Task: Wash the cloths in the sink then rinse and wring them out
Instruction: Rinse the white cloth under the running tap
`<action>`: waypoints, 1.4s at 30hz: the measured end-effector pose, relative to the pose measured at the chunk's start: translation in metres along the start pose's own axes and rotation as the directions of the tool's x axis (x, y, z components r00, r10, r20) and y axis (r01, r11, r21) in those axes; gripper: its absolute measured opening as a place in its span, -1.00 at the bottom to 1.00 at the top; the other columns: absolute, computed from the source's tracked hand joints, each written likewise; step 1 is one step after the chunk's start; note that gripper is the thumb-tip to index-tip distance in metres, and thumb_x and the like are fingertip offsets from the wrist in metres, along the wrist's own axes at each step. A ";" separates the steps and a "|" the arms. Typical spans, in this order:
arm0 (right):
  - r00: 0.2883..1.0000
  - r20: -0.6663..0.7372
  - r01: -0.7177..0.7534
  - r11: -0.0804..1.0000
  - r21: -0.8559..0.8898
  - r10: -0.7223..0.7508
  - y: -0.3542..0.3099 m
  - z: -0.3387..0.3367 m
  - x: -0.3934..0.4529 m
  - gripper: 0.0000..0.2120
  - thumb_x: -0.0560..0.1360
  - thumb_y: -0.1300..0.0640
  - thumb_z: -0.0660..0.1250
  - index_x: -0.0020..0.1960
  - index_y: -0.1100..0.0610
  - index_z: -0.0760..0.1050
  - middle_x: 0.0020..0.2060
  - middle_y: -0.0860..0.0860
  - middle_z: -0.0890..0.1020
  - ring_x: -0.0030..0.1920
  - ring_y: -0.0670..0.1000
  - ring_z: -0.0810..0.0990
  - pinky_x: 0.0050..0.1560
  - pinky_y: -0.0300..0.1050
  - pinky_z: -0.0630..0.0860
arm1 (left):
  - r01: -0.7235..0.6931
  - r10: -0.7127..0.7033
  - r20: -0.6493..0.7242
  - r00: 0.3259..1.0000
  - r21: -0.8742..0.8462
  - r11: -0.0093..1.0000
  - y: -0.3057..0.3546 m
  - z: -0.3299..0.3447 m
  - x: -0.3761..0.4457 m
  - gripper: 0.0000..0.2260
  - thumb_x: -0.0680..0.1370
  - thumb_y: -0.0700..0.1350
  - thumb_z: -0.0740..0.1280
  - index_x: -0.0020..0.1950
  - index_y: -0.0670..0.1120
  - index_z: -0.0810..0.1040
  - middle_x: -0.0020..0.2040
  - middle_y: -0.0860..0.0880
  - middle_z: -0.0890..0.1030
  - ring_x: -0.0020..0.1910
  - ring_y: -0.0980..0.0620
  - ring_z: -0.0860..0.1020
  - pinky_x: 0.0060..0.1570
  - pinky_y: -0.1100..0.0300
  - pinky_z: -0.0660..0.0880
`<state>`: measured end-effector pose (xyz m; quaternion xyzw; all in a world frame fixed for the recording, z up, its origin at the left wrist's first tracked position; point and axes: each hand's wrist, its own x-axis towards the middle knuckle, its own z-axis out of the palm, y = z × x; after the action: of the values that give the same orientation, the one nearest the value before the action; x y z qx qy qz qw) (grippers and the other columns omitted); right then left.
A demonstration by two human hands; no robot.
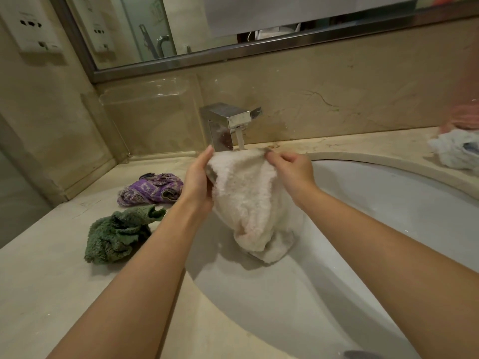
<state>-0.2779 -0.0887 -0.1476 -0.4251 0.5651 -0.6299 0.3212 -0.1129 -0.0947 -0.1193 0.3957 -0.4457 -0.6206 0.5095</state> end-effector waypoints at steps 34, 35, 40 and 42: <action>0.942 -0.285 -0.126 0.975 0.182 0.175 0.020 0.000 0.005 -0.66 0.56 -0.01 0.31 -0.28 0.20 0.51 -0.31 0.08 0.48 -0.26 0.02 0.42 -0.22 -0.16 0.35 | 0.050 -0.110 0.224 0.968 0.260 0.964 -0.019 0.019 0.002 -0.57 0.68 0.11 -0.03 0.23 -0.11 0.51 0.20 -0.12 0.59 0.22 -0.04 0.54 0.24 0.06 0.47; 0.939 -0.292 -0.130 0.974 0.185 0.181 0.020 -0.001 0.005 -0.64 0.56 -0.01 0.31 -0.31 0.18 0.48 -0.35 0.05 0.46 -0.29 -0.01 0.40 -0.25 -0.18 0.33 | 0.045 -0.111 0.232 0.966 0.274 0.961 -0.019 0.020 0.003 -0.55 0.68 0.11 -0.02 0.30 -0.14 0.47 0.23 -0.13 0.57 0.24 -0.04 0.53 0.24 0.07 0.46; 0.936 -0.307 -0.121 0.975 0.186 0.175 0.023 -0.002 0.006 -0.67 0.55 -0.04 0.32 -0.27 0.17 0.44 -0.29 0.10 0.44 -0.24 0.03 0.37 -0.21 -0.13 0.29 | 0.016 -0.079 0.226 0.971 0.269 0.963 -0.018 0.020 0.003 -0.57 0.69 0.08 -0.02 0.30 -0.15 0.46 0.21 -0.08 0.58 0.22 0.01 0.53 0.22 0.14 0.45; 0.940 -0.294 -0.119 0.976 0.183 0.170 0.023 -0.002 0.005 -0.66 0.54 -0.05 0.34 -0.29 0.15 0.41 -0.29 0.09 0.40 -0.24 0.04 0.34 -0.23 -0.13 0.27 | 0.005 -0.053 0.197 0.979 0.234 0.972 -0.018 0.019 0.004 -0.62 0.70 0.05 -0.03 0.18 -0.10 0.51 0.08 -0.02 0.61 0.10 0.08 0.57 0.07 0.23 0.49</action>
<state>-0.2839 -0.0960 -0.1690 -0.2511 0.5847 -0.7071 0.3083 -0.1368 -0.0939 -0.1310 0.3943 -0.5587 -0.6084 0.4028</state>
